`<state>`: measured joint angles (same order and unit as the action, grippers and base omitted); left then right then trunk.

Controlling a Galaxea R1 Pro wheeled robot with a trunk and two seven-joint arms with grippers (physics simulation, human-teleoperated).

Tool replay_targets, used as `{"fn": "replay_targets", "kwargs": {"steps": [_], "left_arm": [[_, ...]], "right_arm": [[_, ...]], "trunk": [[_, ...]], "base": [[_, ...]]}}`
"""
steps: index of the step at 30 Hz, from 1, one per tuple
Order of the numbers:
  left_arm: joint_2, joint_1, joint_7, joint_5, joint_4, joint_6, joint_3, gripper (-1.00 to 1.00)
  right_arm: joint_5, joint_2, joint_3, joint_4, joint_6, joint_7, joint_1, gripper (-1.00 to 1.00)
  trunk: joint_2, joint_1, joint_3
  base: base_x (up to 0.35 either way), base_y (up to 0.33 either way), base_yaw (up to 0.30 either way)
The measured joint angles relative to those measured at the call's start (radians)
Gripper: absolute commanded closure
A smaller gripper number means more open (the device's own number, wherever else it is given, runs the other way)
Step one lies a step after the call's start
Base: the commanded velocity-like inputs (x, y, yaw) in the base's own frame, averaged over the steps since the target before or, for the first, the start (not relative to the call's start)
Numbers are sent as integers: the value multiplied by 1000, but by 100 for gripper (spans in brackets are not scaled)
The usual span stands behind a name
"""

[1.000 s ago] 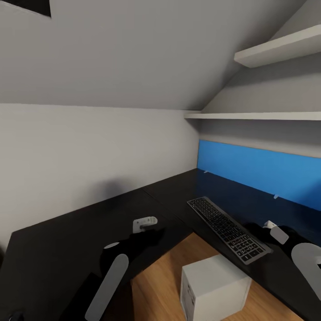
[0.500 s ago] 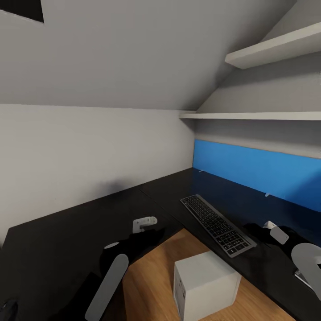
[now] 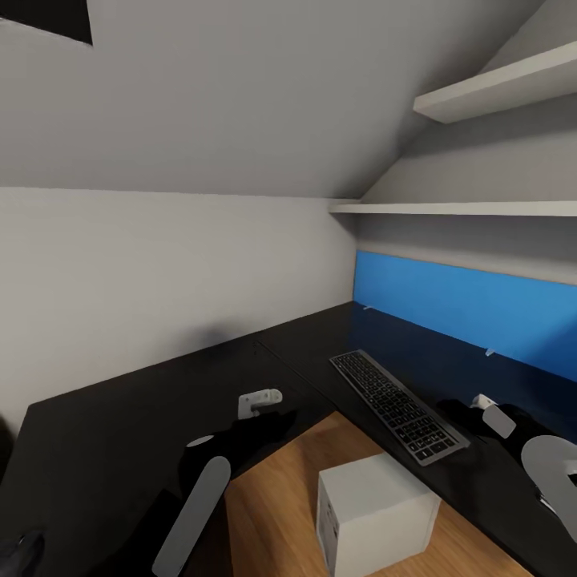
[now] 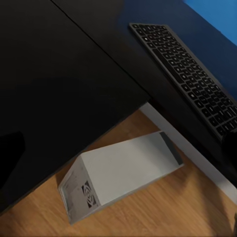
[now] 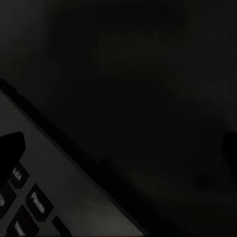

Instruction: In the bedroom, organize the workspace by keeping the computer under the desk, ensuring the monitor is on the desk, placing the keyboard on the desk next to the monitor, placing the mouse on the desk next to the keyboard, moving the folder from the swivel chair onto the desk next to the mouse, stacking the notebook on top of the folder with the pen on top of the notebook, and positioning the swivel chair next to the desk.

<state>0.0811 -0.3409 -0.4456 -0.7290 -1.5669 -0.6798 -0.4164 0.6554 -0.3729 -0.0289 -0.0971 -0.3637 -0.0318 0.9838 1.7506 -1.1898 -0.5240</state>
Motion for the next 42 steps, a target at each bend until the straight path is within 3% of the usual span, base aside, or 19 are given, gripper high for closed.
{"fn": "replay_targets", "kwargs": {"steps": [35,42], "left_arm": [[0,0,-2,5,1,-1,-1,-100],[0,0,-2,2,2,-1,-1,-100]], "right_arm": [[-3,13,-1,-5,-1,0,0,-100],[17,13,12,-3,-2,-6,0,-100]], "trunk": [[0,0,0],[0,0,0]], "base": [[0,0,72],[-98,47,82]]}}
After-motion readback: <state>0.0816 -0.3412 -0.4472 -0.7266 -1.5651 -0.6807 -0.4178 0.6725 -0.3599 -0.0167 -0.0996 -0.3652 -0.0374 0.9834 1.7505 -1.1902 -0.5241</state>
